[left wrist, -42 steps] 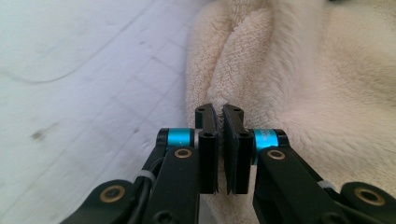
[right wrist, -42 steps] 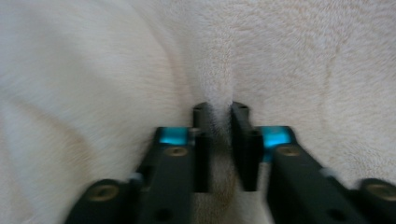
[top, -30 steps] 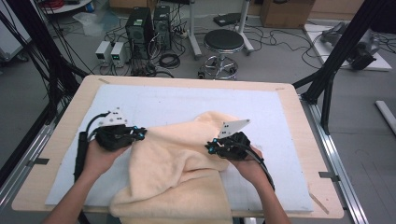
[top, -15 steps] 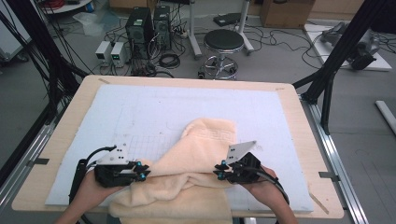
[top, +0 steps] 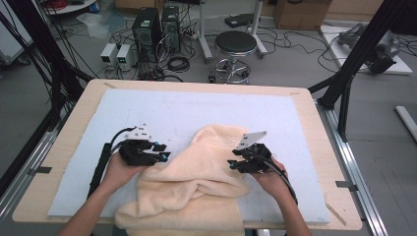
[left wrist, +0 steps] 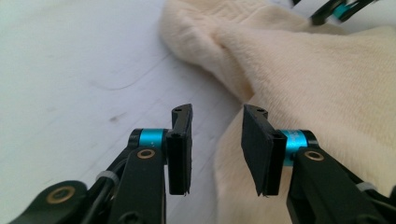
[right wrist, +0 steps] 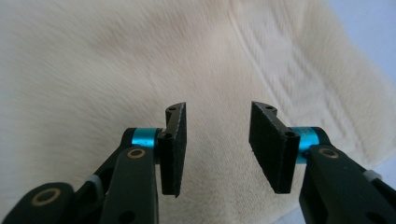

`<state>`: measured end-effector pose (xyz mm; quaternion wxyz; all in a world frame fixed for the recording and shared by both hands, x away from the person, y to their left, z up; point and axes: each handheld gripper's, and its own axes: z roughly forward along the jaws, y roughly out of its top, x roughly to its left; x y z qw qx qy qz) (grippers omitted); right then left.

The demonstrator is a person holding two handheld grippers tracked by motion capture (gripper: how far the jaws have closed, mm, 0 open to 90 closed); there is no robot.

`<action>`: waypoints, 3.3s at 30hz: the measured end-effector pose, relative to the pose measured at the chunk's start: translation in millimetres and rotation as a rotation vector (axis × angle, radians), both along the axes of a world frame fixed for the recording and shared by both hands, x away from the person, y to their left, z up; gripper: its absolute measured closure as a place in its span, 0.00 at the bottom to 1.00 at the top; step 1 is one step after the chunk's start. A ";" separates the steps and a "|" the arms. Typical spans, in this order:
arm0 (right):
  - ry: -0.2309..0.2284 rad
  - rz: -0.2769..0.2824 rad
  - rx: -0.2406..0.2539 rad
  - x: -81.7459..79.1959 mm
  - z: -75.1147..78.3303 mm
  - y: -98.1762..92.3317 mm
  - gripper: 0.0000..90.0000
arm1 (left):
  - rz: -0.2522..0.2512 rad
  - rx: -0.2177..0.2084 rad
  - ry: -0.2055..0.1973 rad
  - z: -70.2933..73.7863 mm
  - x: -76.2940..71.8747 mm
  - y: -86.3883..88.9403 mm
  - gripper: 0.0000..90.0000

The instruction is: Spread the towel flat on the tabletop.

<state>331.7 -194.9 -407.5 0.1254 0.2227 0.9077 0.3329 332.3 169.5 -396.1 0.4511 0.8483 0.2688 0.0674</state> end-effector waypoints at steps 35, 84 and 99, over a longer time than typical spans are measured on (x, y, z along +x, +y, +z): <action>-0.006 0.037 0.098 -12.5 30.1 -4.7 0.94 | 0.122 -0.007 -0.073 44.6 -41.7 59.4 0.96; 0.013 0.114 0.090 -56.1 21.6 -17.7 0.95 | 0.013 0.084 -0.045 -7.1 -99.7 42.6 0.83; 0.055 0.137 0.084 -53.1 2.3 -8.4 0.94 | 0.051 -0.029 0.001 9.0 -52.4 48.2 0.69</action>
